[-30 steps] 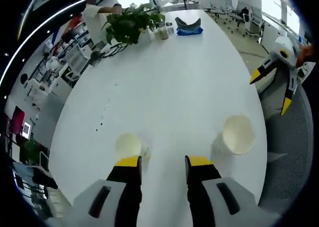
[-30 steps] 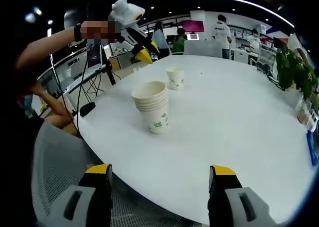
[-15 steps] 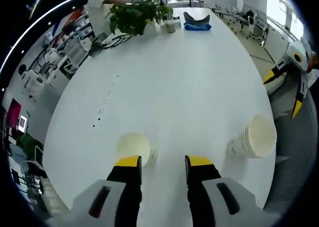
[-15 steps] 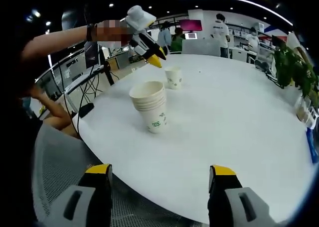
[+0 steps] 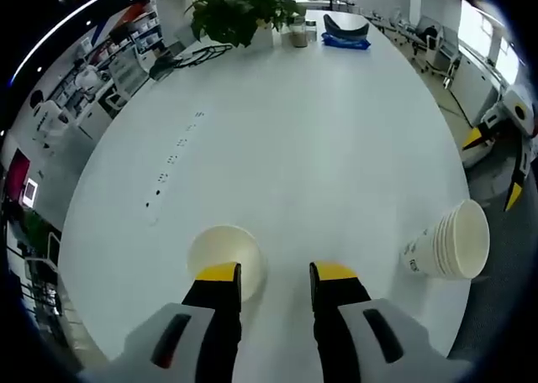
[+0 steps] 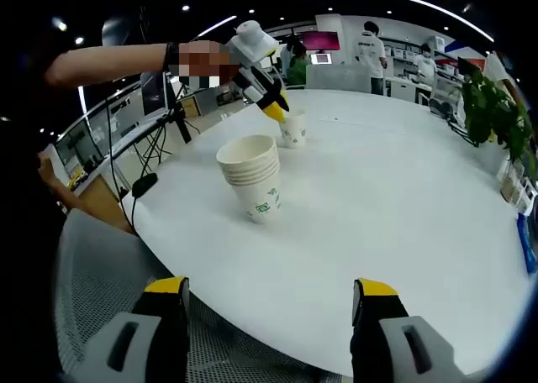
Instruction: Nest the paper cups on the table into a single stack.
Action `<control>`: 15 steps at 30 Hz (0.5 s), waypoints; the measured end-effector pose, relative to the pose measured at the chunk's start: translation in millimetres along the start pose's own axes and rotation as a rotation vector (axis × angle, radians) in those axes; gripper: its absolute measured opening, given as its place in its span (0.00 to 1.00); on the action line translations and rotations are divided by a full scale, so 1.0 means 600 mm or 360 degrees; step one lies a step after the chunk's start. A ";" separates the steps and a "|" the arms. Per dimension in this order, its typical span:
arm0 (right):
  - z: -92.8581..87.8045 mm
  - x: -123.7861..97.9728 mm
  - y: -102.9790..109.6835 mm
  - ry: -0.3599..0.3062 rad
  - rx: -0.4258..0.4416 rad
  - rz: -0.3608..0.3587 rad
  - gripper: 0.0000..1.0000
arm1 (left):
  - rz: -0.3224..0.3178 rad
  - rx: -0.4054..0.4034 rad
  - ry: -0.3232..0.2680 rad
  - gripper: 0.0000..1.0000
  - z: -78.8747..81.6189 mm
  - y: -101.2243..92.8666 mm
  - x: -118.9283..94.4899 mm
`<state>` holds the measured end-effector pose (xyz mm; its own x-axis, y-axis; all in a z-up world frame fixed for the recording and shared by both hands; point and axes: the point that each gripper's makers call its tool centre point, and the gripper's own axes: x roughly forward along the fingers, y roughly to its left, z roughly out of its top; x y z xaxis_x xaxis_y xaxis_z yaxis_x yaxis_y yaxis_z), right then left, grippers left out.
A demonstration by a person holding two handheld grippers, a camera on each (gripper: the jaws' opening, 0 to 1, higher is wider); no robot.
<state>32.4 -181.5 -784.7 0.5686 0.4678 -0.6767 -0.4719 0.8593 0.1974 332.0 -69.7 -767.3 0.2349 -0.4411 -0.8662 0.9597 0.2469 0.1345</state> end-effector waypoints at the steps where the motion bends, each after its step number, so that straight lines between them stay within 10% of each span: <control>1: 0.000 0.000 0.000 0.0000 0.0000 0.0000 0.80 | 0.0000 0.0000 0.0002 0.30 0.000 0.000 0.001; 15: 0.002 0.000 -0.004 -0.0015 0.0022 -0.0008 0.80 | -0.0061 -0.0006 0.0093 0.28 -0.014 -0.008 0.043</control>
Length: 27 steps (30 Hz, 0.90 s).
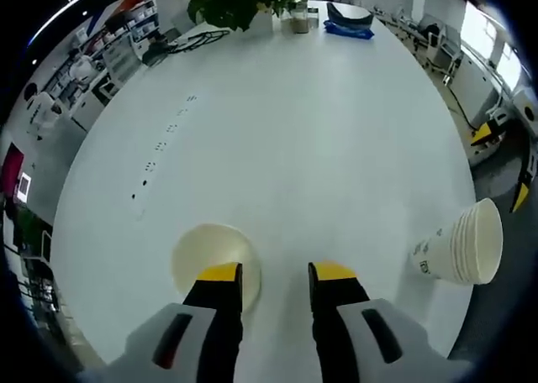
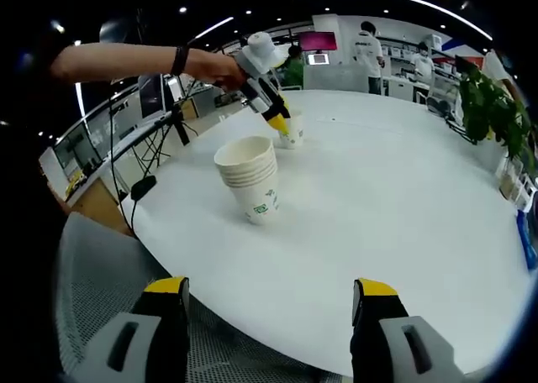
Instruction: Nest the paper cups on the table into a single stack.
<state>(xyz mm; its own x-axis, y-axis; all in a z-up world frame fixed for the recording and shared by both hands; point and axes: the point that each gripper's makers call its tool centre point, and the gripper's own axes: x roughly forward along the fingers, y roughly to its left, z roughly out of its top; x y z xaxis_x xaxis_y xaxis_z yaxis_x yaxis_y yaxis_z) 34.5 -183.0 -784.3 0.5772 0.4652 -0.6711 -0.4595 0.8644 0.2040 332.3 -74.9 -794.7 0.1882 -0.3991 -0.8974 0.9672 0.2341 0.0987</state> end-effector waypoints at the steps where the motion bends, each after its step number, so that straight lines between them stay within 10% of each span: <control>1: 0.000 0.000 -0.001 -0.0002 0.0002 -0.0003 0.80 | -0.0001 -0.0008 0.0001 0.29 0.000 0.003 0.004; 27: -0.002 0.002 -0.001 0.0007 0.0019 0.0002 0.78 | -0.0047 -0.0074 0.0033 0.16 -0.015 -0.006 0.036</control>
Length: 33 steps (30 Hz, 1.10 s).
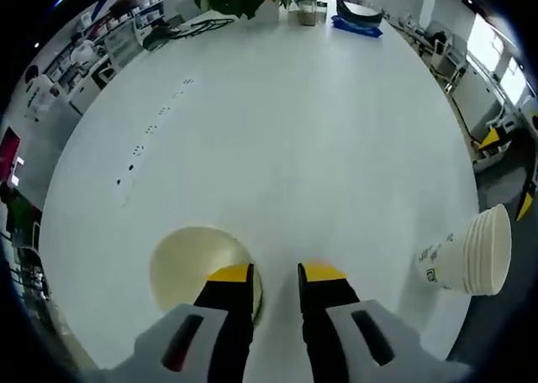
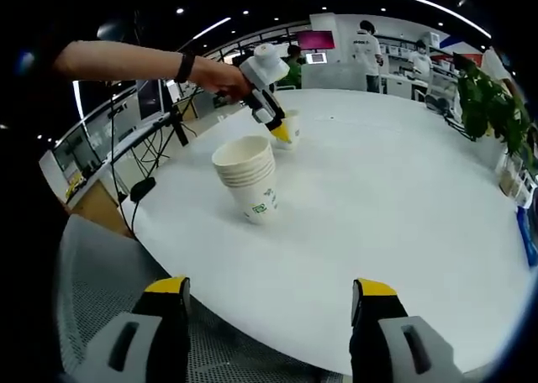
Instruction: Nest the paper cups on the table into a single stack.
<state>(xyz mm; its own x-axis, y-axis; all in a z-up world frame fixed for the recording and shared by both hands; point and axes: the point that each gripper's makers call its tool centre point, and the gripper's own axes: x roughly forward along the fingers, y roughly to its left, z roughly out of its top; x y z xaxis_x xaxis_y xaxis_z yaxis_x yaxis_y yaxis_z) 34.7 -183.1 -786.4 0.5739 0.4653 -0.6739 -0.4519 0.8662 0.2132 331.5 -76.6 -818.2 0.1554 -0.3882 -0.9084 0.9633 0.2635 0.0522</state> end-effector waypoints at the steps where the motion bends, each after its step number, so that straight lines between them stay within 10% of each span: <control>1: -0.001 0.001 0.000 0.0004 0.0002 0.0001 0.77 | 0.0003 0.0003 -0.0002 0.13 0.002 -0.002 -0.002; 33: 0.000 -0.002 0.001 0.0009 -0.0036 -0.0013 0.76 | 0.0021 0.0037 -0.0033 0.00 -0.014 -0.018 -0.047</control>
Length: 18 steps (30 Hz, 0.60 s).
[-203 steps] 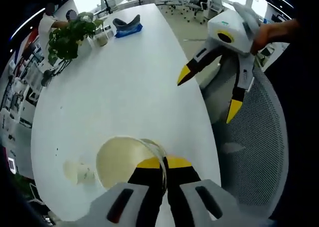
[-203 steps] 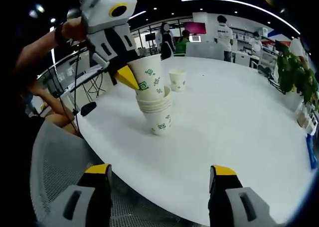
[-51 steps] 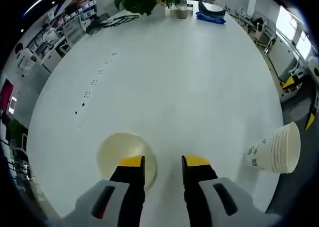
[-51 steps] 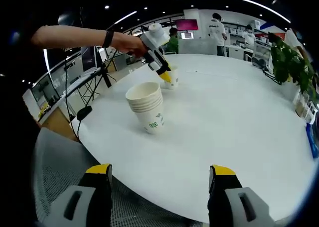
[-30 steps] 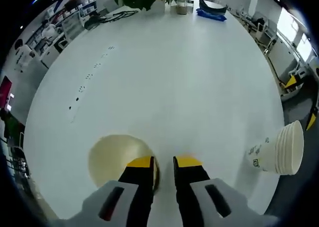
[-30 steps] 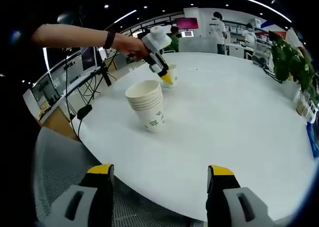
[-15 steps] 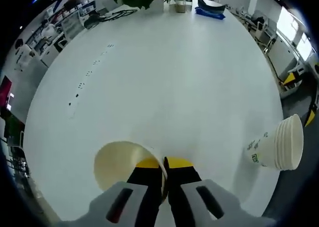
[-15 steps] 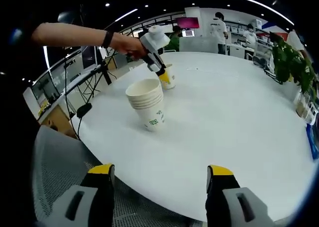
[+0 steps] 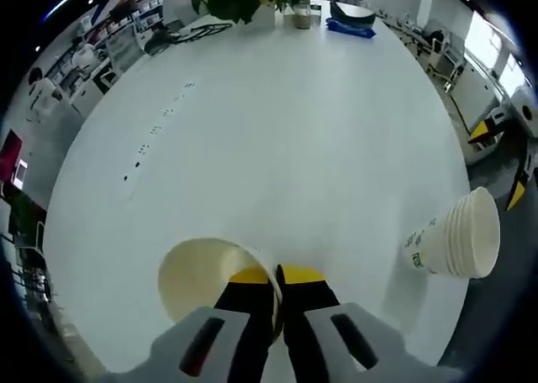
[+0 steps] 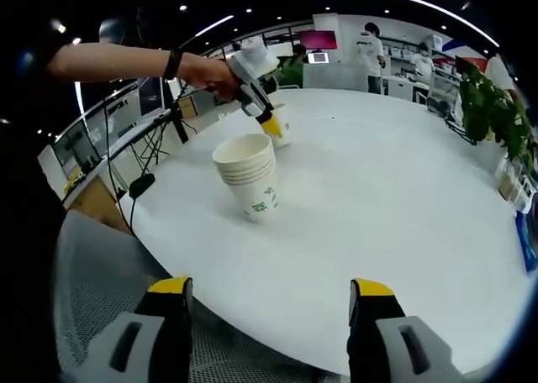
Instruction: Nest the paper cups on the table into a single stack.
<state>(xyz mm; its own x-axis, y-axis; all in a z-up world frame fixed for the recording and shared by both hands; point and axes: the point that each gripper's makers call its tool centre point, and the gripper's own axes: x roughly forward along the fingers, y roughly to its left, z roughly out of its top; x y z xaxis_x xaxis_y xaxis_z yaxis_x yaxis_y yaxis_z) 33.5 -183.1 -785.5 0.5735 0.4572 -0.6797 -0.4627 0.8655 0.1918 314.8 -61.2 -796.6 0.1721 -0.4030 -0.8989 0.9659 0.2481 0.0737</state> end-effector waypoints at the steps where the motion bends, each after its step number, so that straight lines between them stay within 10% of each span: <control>1: 0.000 0.000 0.000 -0.0001 0.0000 -0.0001 0.76 | 0.0003 0.0004 -0.0001 0.00 0.001 -0.002 -0.004; 18: 0.002 0.001 0.005 -0.0022 -0.0043 0.0015 0.77 | 0.0028 0.0130 0.0002 0.00 0.002 -0.040 -0.059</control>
<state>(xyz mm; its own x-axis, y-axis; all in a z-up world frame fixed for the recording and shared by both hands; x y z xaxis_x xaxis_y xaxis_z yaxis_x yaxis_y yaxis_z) 33.7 -180.0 -784.5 0.5781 0.4682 -0.6683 -0.4862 0.8554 0.1787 285.5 -53.9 -766.4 0.1888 -0.3983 -0.8976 0.9754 0.1822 0.1243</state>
